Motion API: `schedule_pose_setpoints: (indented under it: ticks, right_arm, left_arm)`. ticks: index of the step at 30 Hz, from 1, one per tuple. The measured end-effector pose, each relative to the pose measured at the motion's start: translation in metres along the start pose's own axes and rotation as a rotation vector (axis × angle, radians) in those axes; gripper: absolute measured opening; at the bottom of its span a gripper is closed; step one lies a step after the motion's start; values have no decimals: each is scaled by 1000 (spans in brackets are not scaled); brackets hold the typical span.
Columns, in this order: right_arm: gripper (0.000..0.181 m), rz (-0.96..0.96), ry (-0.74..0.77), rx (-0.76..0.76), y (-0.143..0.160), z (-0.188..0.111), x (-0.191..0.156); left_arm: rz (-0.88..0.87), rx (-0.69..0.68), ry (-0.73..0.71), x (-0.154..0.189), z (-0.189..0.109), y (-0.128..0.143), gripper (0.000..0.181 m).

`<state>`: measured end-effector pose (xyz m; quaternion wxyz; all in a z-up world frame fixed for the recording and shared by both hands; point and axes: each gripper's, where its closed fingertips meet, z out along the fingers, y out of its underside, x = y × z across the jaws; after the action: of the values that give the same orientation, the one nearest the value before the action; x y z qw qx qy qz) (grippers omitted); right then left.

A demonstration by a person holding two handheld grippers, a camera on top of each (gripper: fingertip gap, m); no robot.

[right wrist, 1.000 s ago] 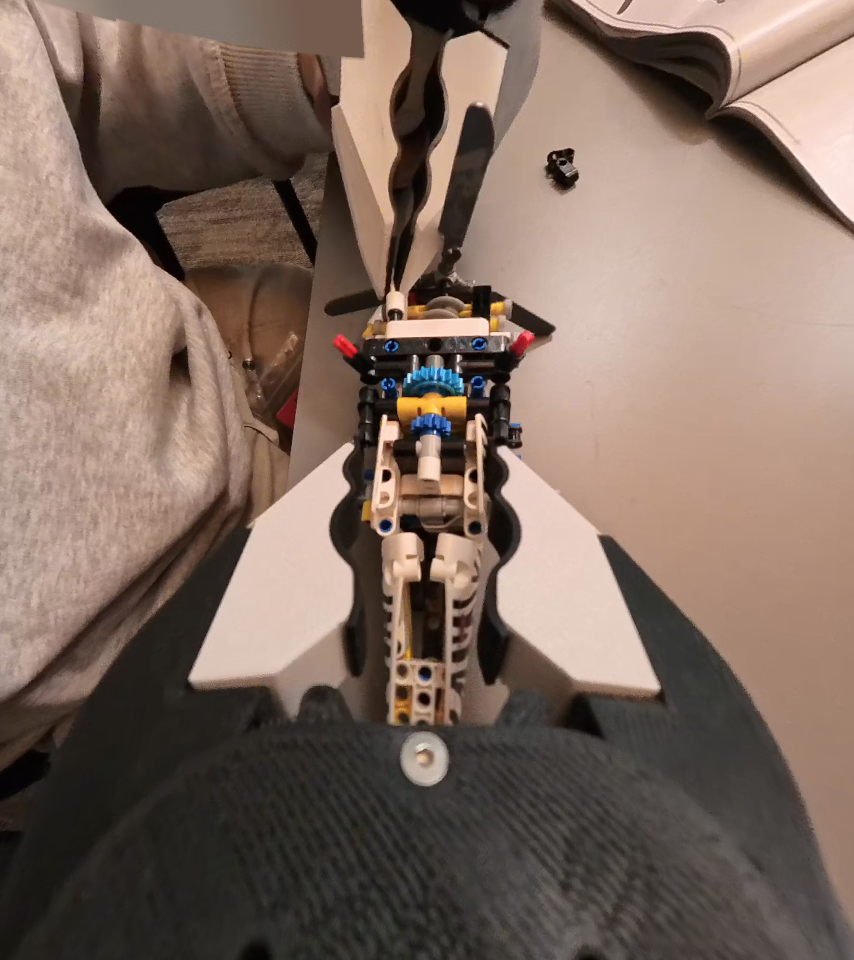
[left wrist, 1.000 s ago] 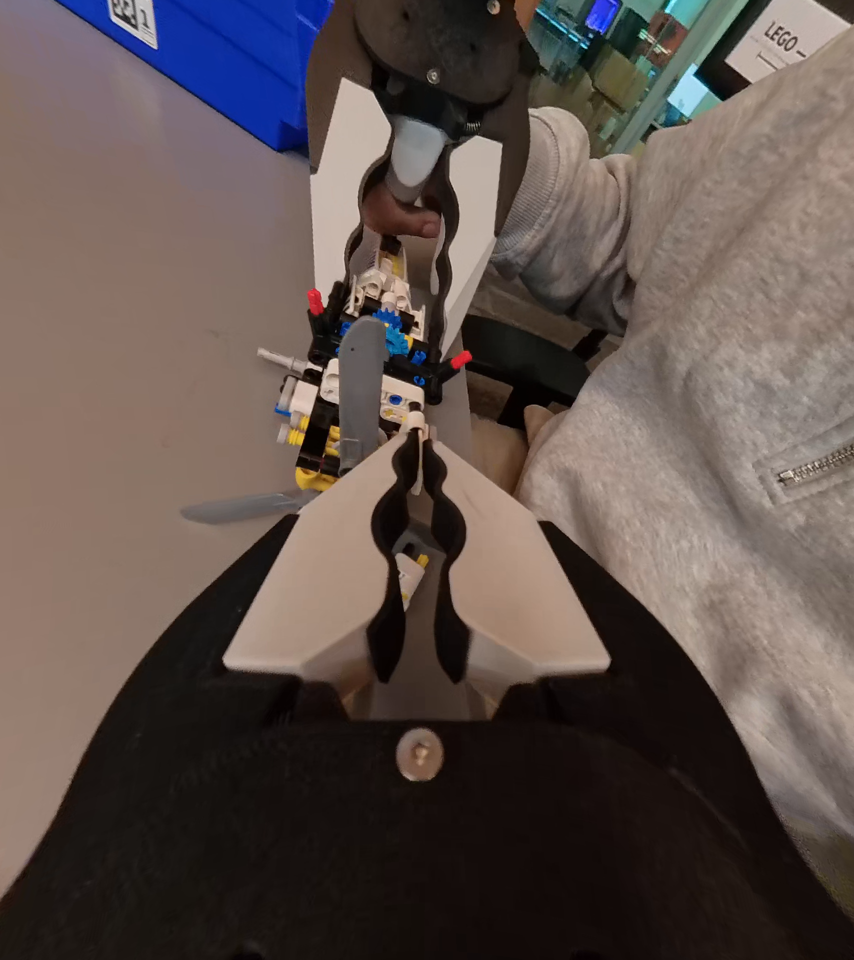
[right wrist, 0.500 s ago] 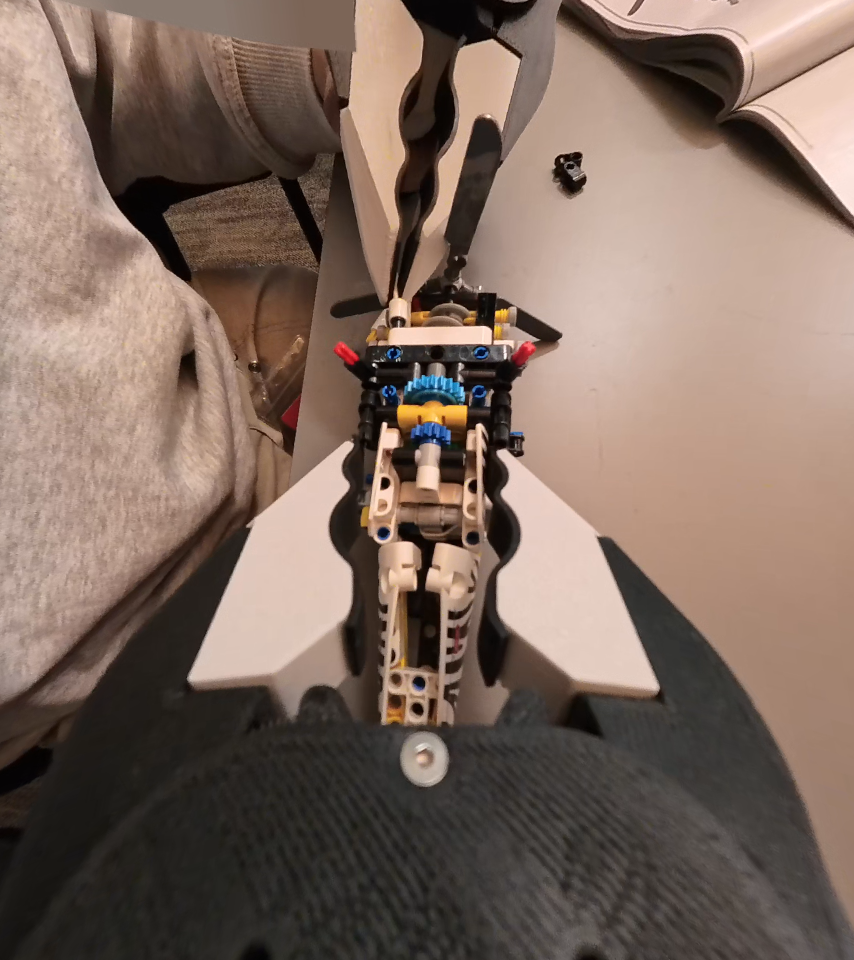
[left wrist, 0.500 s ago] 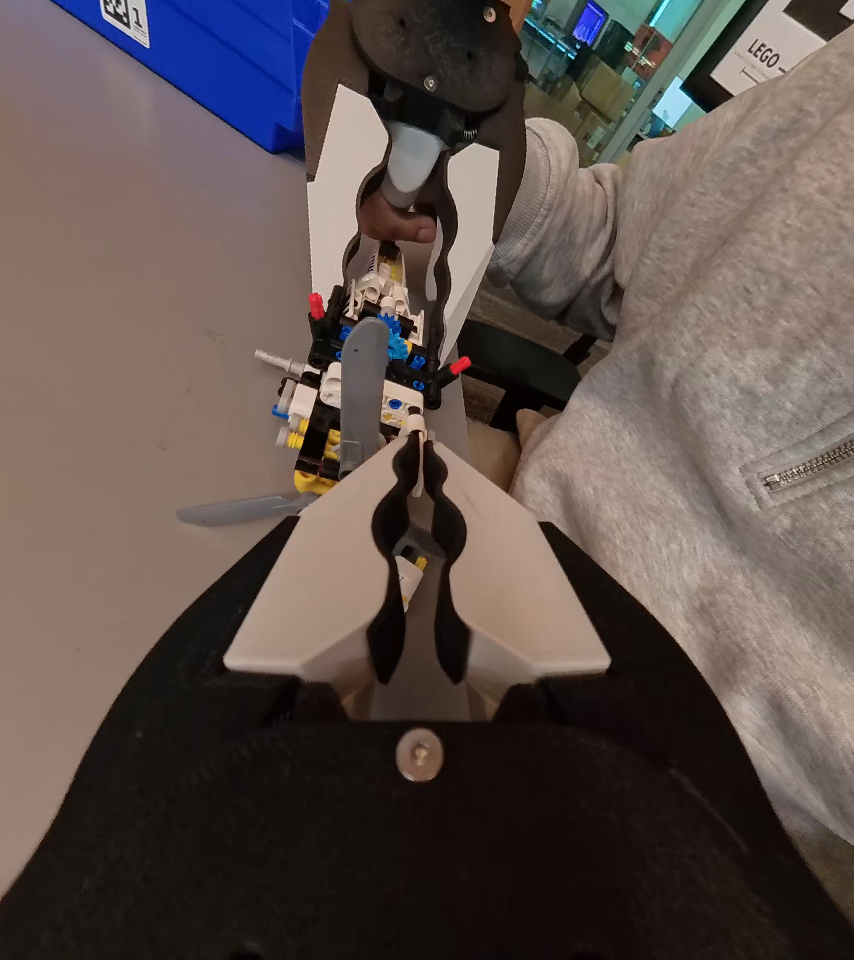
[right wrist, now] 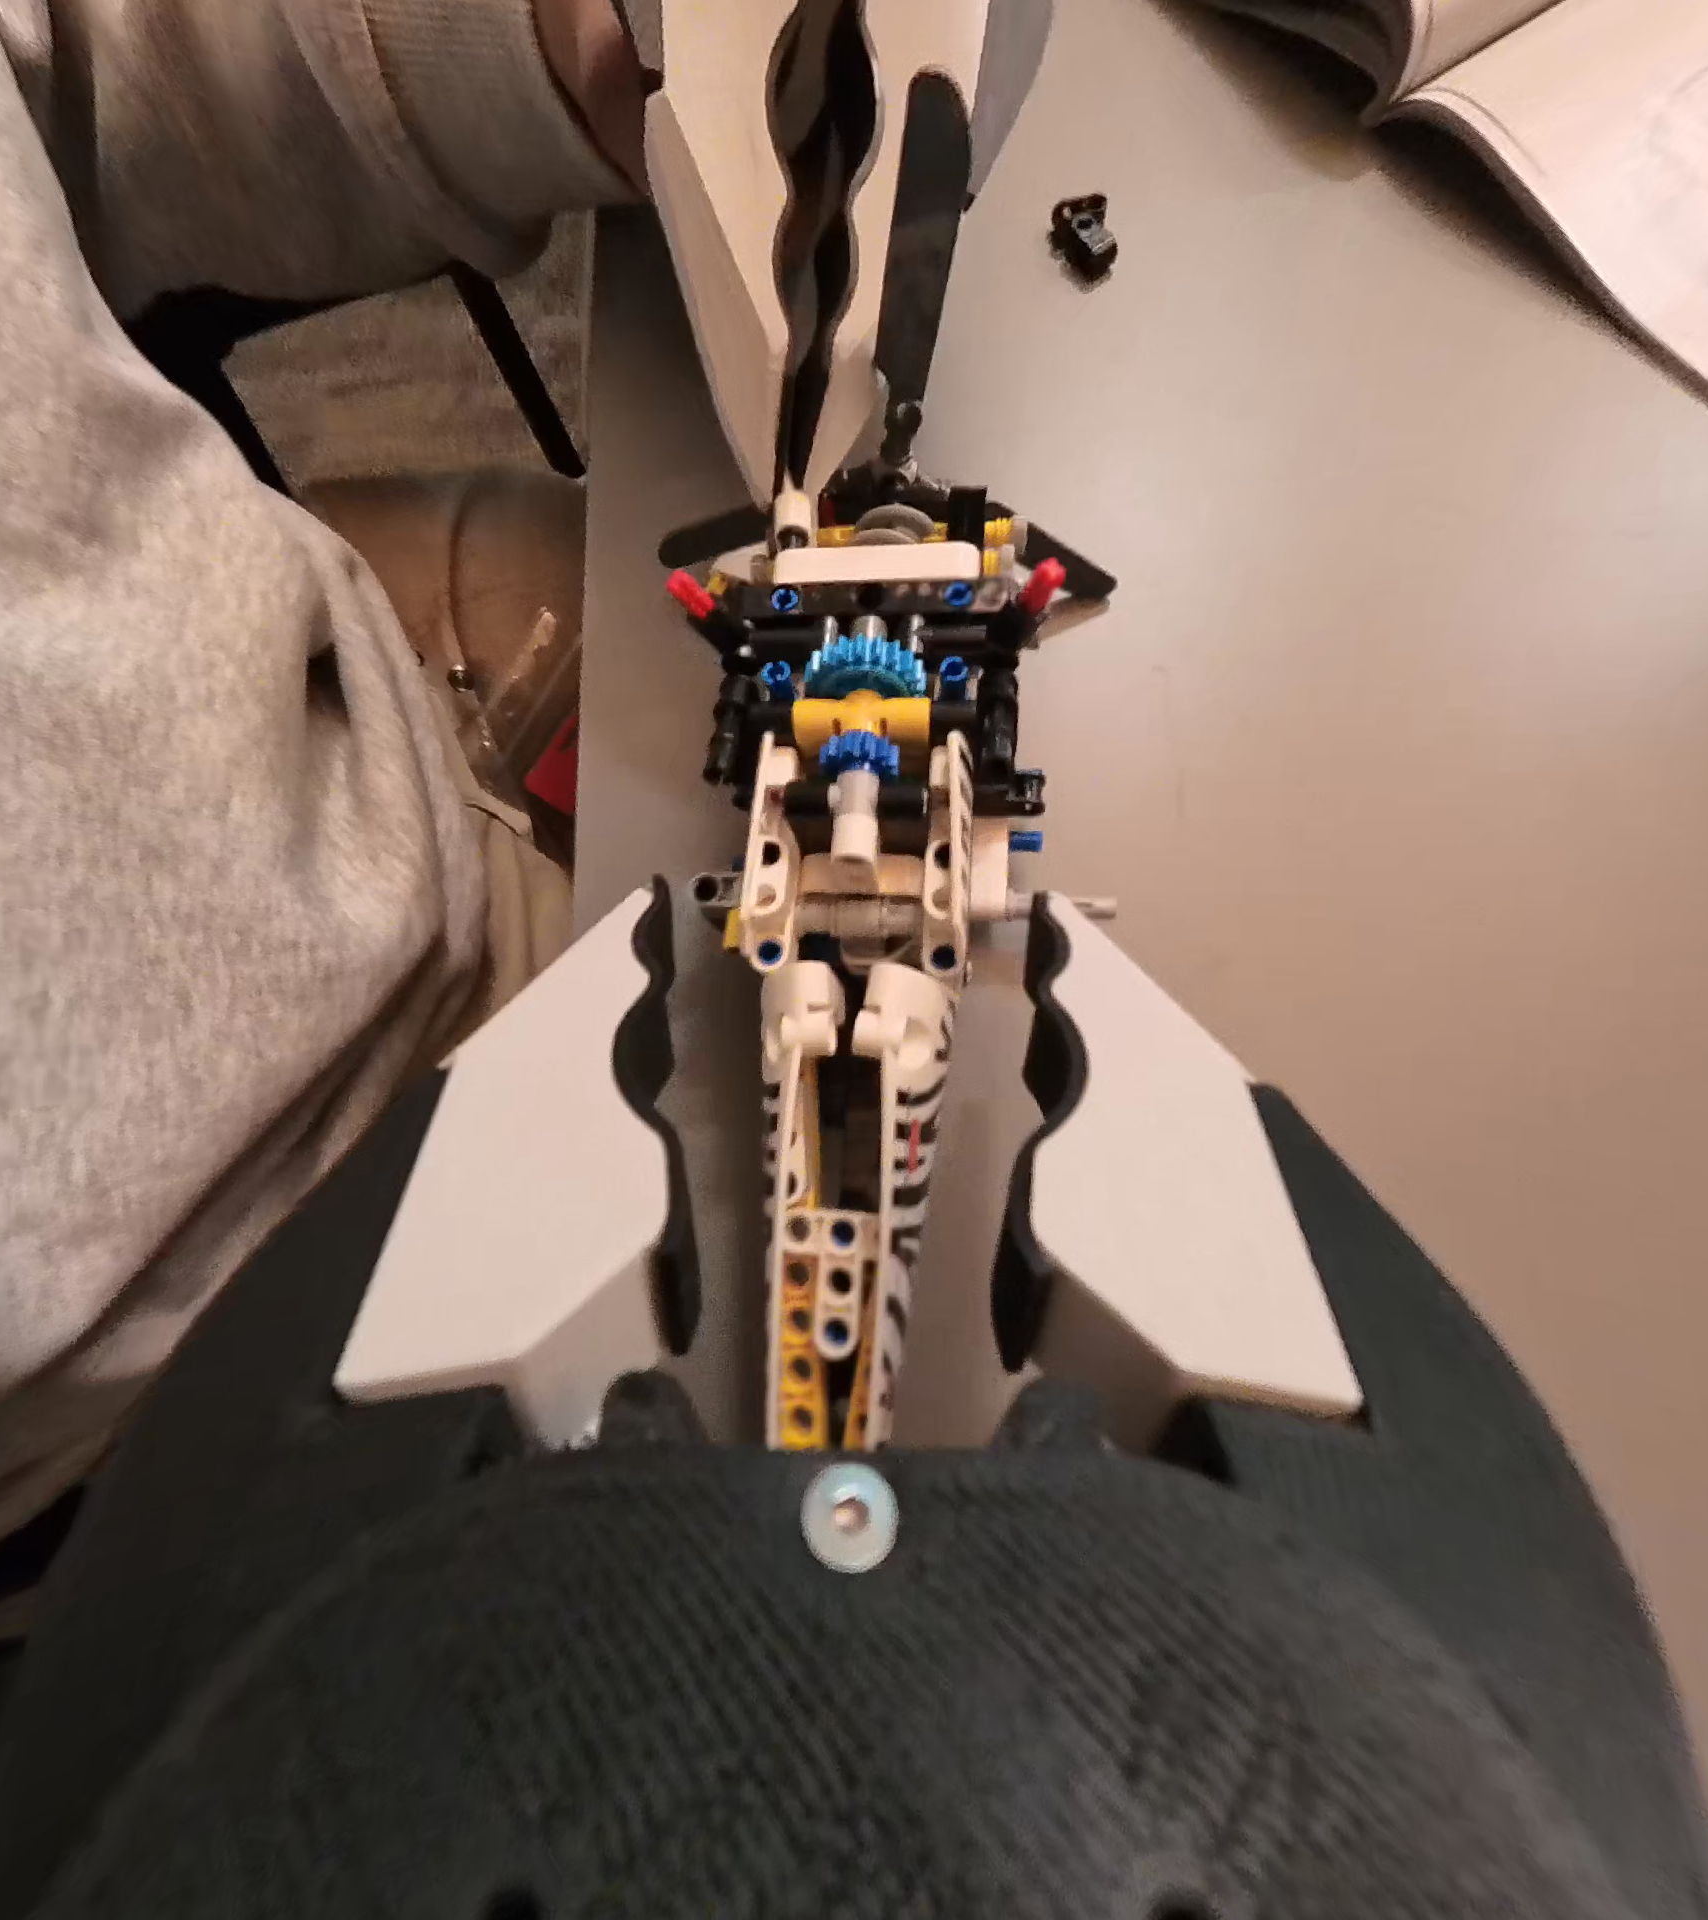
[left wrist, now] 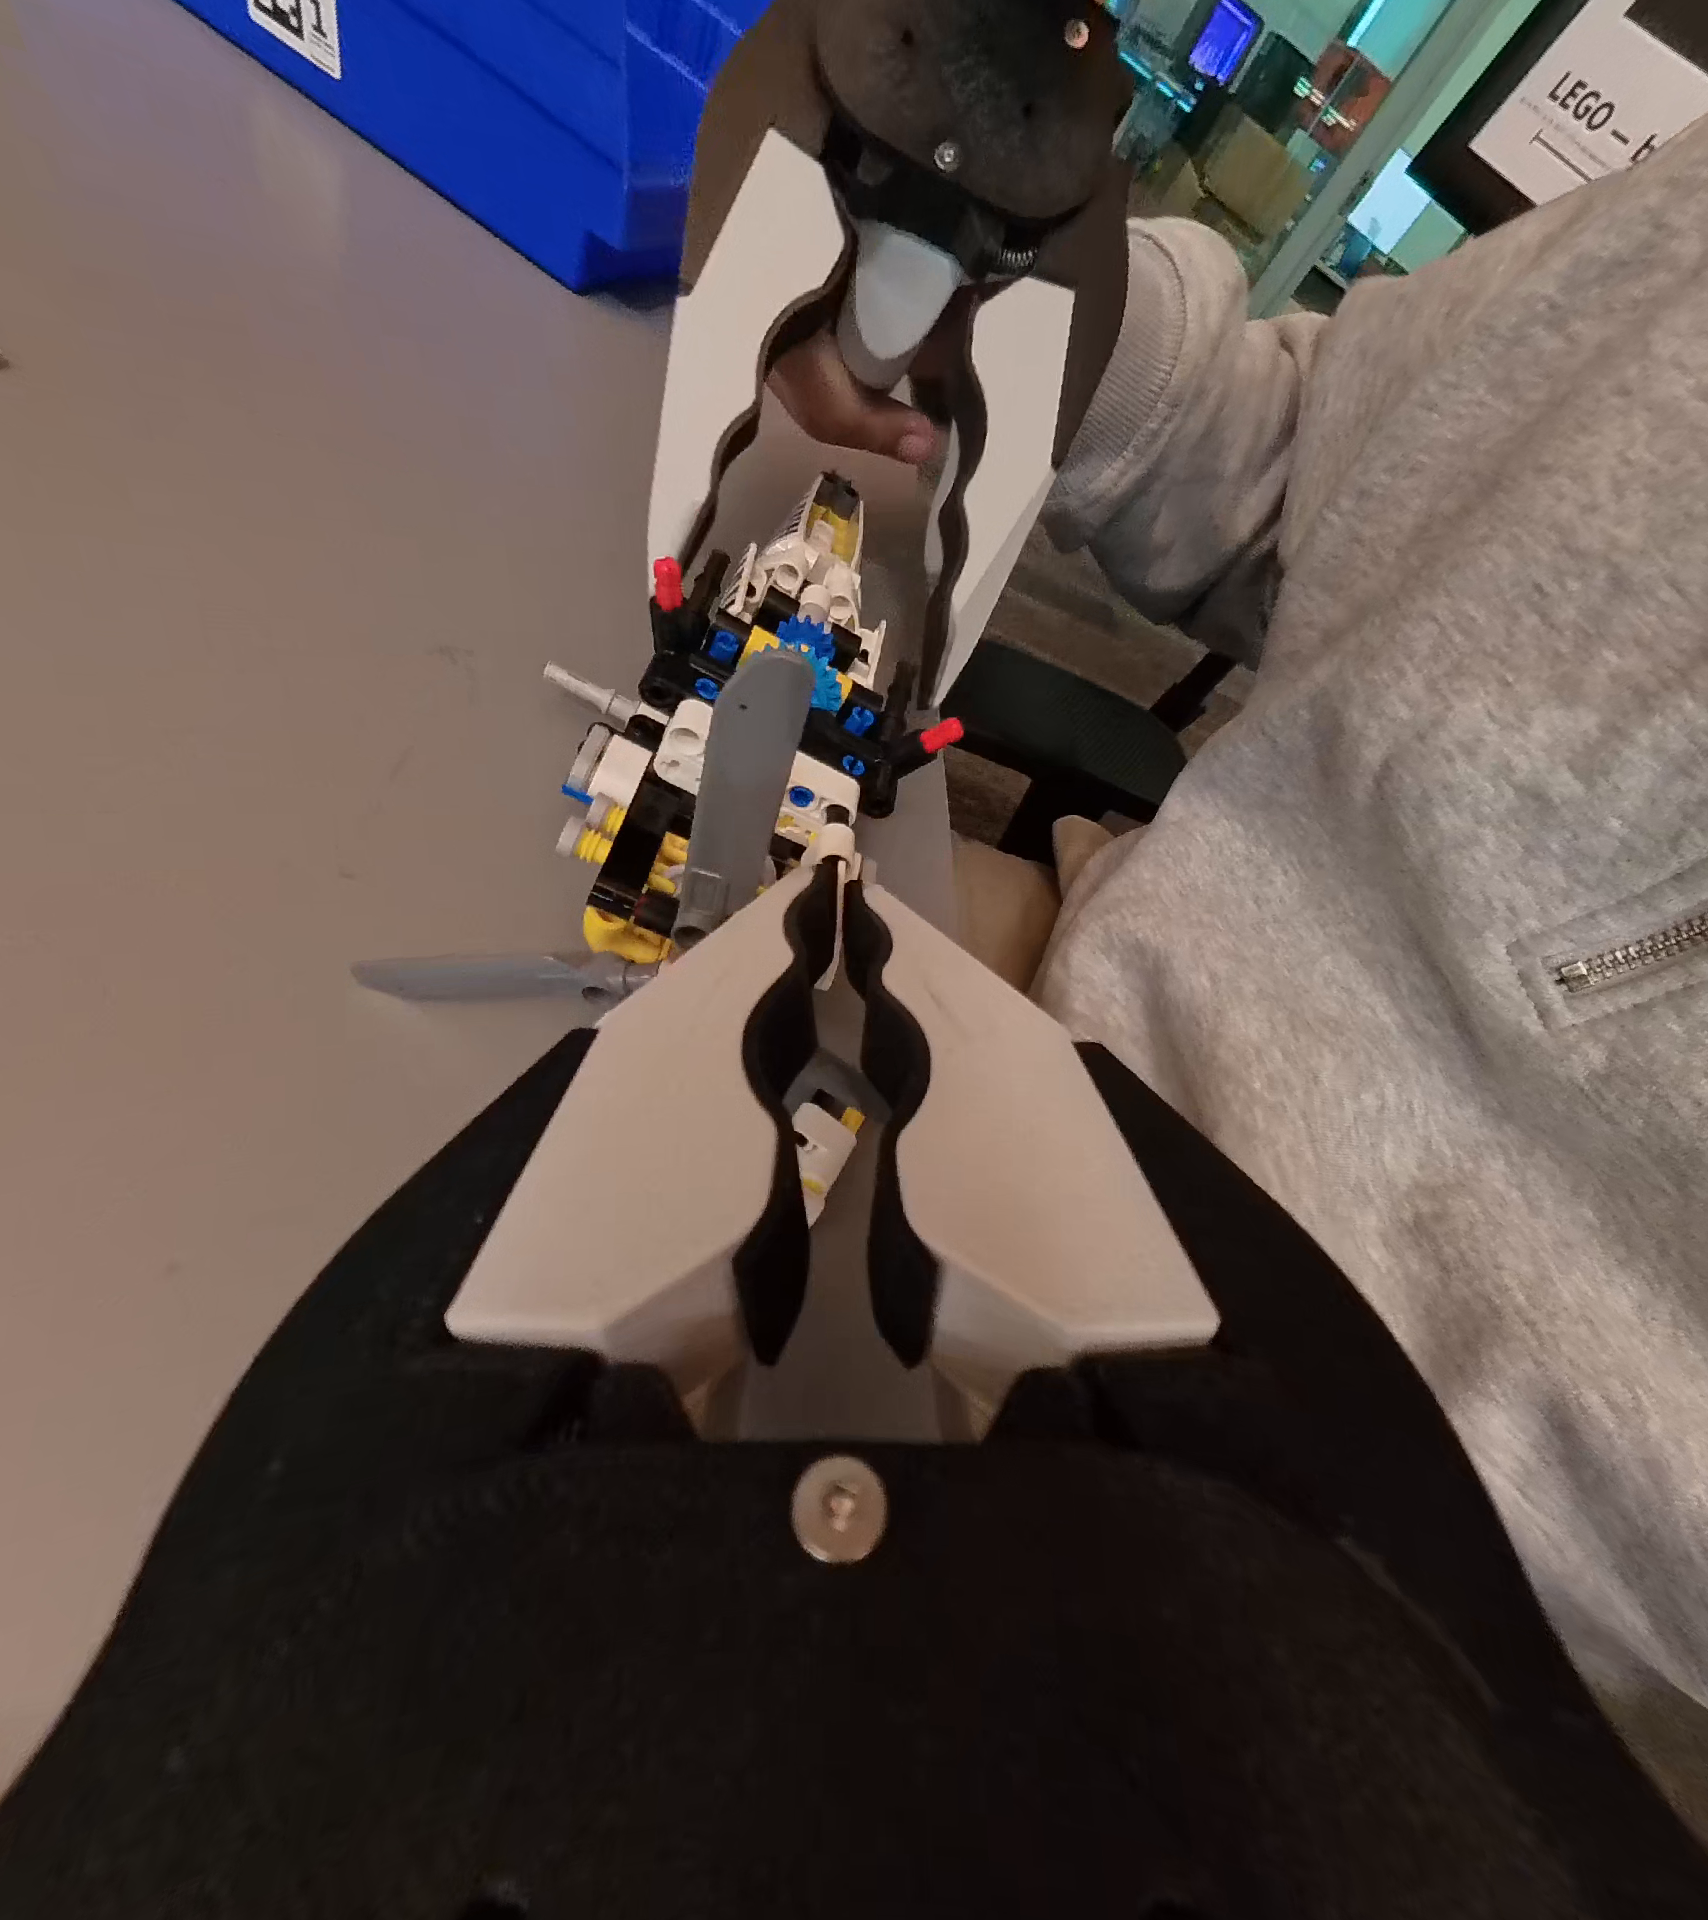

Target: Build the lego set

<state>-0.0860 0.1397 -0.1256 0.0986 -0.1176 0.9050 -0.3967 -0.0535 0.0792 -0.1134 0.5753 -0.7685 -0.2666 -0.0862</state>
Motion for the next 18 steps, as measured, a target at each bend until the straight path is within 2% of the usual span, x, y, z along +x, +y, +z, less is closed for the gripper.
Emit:
schedule_pose_setpoints:
  ticks: [5,12,18]
  right_arm:
    - [62,-12,75,-51,15,0,-2]
    - [54,-108,143,-99,17,10,1]
    - [49,-109,124,-99,15,10,1]
  left_arm:
    - [-10,1,-4,0,0,1,0]
    - [-16,1,-4,2,1,1,0]
    - [-19,-5,-10,2,1,3,0]
